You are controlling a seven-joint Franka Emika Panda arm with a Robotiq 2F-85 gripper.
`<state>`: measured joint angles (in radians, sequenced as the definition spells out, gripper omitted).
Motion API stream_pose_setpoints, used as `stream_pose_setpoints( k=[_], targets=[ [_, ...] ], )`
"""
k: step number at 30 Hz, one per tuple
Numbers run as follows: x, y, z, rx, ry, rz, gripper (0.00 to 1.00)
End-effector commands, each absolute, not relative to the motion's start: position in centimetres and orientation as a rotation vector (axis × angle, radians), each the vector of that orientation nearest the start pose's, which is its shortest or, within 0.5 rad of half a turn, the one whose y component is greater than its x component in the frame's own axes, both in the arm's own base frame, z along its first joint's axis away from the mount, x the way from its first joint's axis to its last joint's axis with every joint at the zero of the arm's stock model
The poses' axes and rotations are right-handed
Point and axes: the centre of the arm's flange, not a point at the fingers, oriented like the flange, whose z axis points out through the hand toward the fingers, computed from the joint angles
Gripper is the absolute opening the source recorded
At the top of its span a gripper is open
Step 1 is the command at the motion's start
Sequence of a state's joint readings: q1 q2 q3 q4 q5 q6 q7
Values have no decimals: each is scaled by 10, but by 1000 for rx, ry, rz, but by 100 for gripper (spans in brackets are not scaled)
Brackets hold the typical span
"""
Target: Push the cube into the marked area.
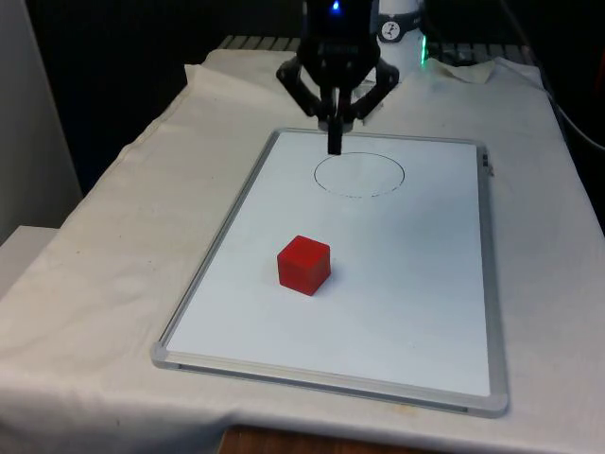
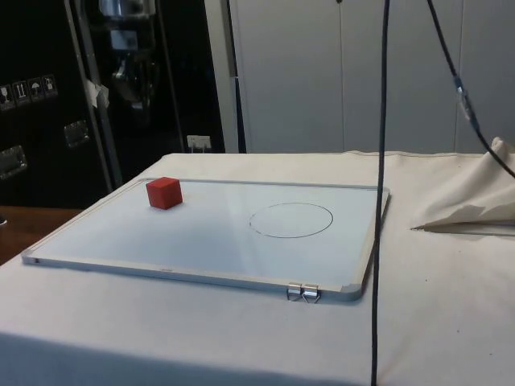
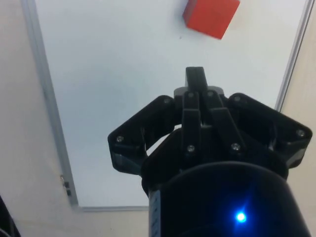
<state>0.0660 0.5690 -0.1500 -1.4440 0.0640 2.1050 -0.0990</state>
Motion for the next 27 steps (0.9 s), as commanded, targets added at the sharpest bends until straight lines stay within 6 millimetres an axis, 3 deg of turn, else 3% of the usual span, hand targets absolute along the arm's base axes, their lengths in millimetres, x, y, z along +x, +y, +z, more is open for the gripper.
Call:
stream_pose_setpoints(
  k=[1, 15, 27],
  targets=[
    [723, -41, 364, -3159, -19, -158, 0],
    [761, -63, 318, -3142, -10, -203, 0],
    [773, -81, 278, -3134, 0, -220, 0]
  ],
)
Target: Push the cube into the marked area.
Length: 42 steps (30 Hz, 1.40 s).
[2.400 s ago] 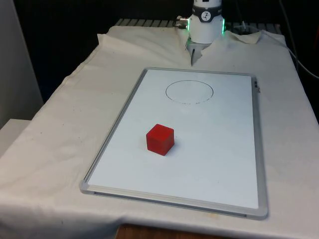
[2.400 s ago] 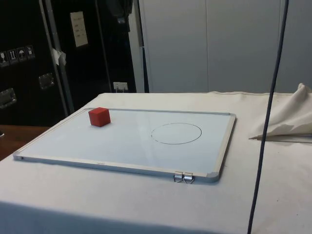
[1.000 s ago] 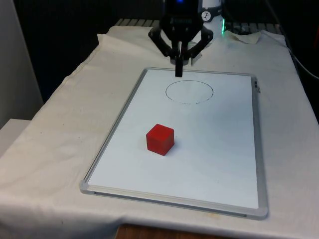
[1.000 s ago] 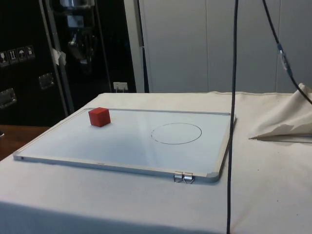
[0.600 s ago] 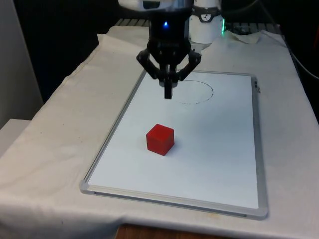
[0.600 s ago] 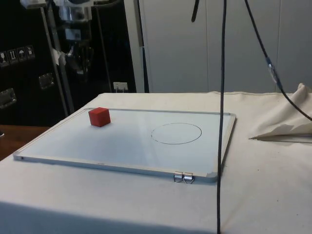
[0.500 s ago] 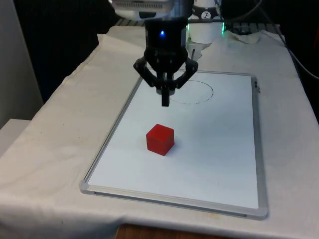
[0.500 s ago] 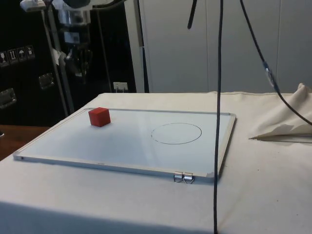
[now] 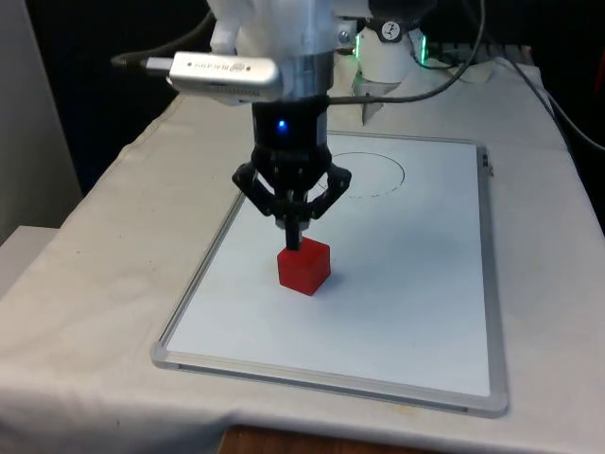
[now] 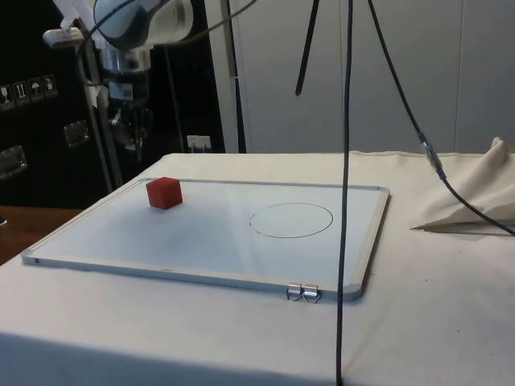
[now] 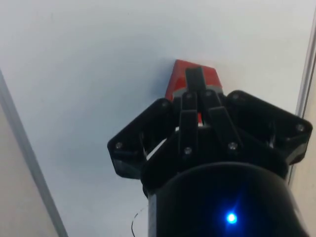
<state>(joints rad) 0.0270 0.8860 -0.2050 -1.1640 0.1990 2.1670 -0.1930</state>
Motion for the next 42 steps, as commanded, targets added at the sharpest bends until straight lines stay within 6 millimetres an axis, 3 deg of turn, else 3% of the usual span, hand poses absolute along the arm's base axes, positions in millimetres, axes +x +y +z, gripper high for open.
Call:
stream_pose_setpoints(
  k=[1, 24, 29, 35, 42],
  targets=[
    [773, -85, 270, -3135, 2, -218, 0],
    [772, -94, 192, -3153, 28, -207, 0],
    [767, -97, 192, -3157, 33, -179, 0],
    [766, -99, 201, -3152, 36, -137, 0],
    [752, -96, 218, -3133, 30, -73, 0]
  ],
)
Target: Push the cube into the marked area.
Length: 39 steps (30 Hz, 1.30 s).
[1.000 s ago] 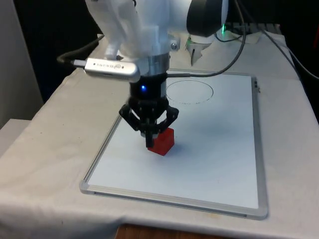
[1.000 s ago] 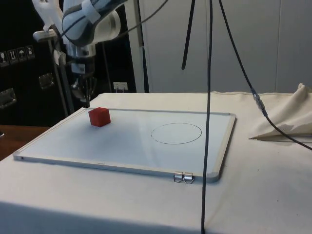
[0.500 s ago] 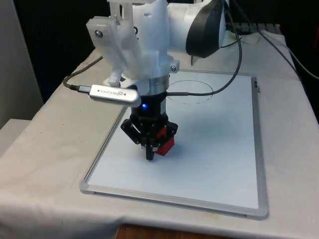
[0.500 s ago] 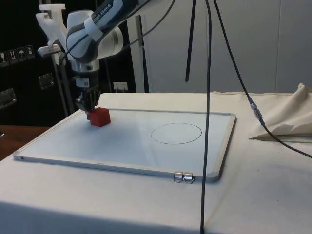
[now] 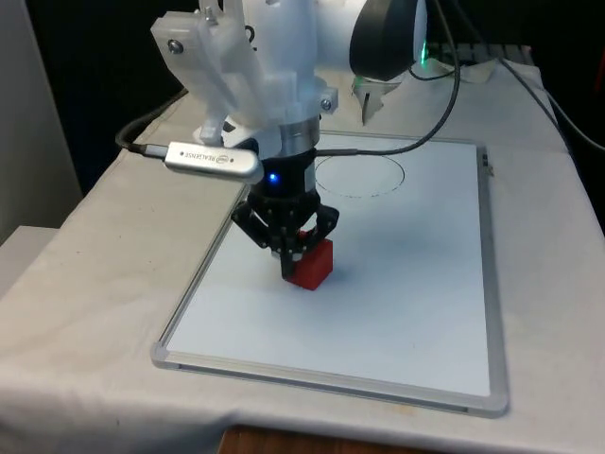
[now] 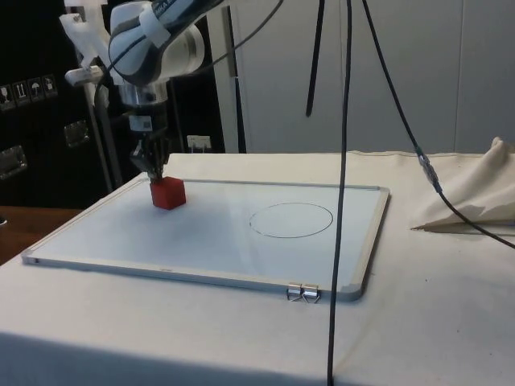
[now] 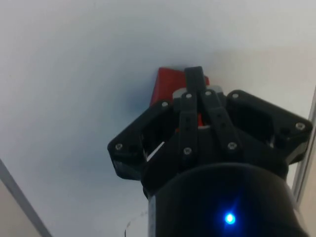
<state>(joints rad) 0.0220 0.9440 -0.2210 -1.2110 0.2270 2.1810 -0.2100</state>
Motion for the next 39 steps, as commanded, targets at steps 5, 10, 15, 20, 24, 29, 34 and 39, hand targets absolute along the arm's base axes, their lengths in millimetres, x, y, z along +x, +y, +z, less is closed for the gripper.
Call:
stream_pose_setpoints(
  k=[5, 10, 15, 20, 24, 29, 34, 39],
  targets=[
    [745, -92, 217, -3121, 22, -42, 0],
    [738, -90, 215, -3112, 15, 0, 0],
    [727, -87, 212, -3076, -3, 33, 0],
    [716, -86, 205, -3043, -23, 66, 0],
    [708, -86, 199, -3010, -46, 92, 0],
    [700, -87, 194, -2984, -60, 118, 0],
    [684, -92, 192, -2956, -69, 144, 0],
    [671, -100, 192, -2944, -72, 158, 0]
  ],
)
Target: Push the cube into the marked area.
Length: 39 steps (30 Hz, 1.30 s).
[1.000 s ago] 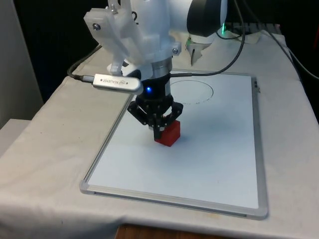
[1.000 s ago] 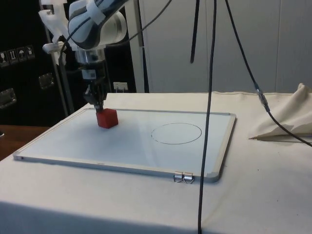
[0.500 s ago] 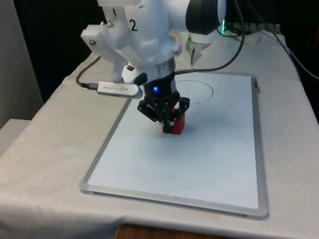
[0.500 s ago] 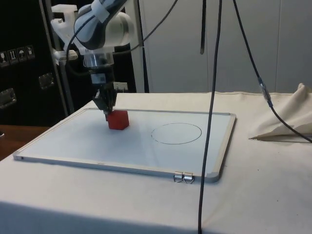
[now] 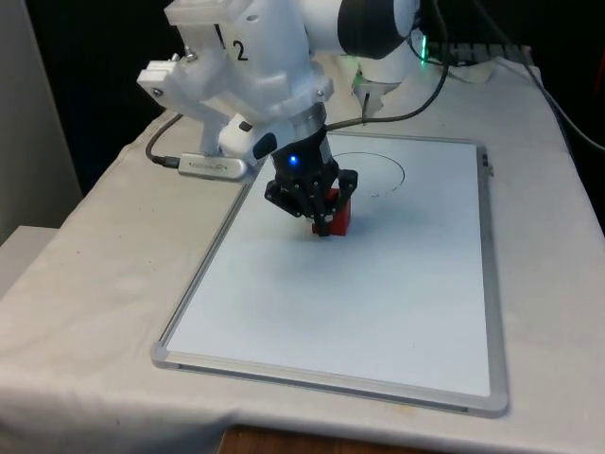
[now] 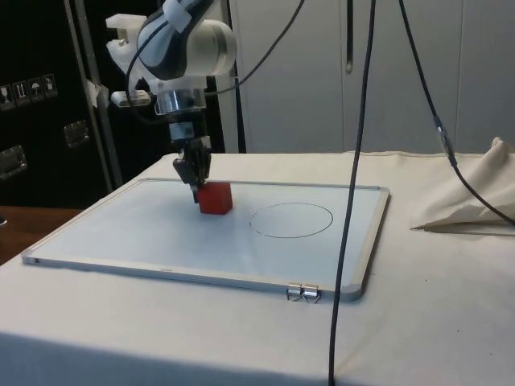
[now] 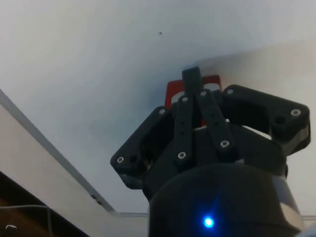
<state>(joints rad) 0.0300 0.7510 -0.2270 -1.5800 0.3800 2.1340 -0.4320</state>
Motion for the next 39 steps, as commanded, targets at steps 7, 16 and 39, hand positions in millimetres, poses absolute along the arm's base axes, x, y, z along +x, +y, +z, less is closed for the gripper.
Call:
stream_pose_setpoints(
  k=[7, 16, 39],
  targets=[
    [655, -110, 192, -2937, -74, 196, 0],
    [621, -124, 192, -2918, -73, 228, 0],
    [543, -130, 192, -2844, -93, 332, 0]
  ],
)
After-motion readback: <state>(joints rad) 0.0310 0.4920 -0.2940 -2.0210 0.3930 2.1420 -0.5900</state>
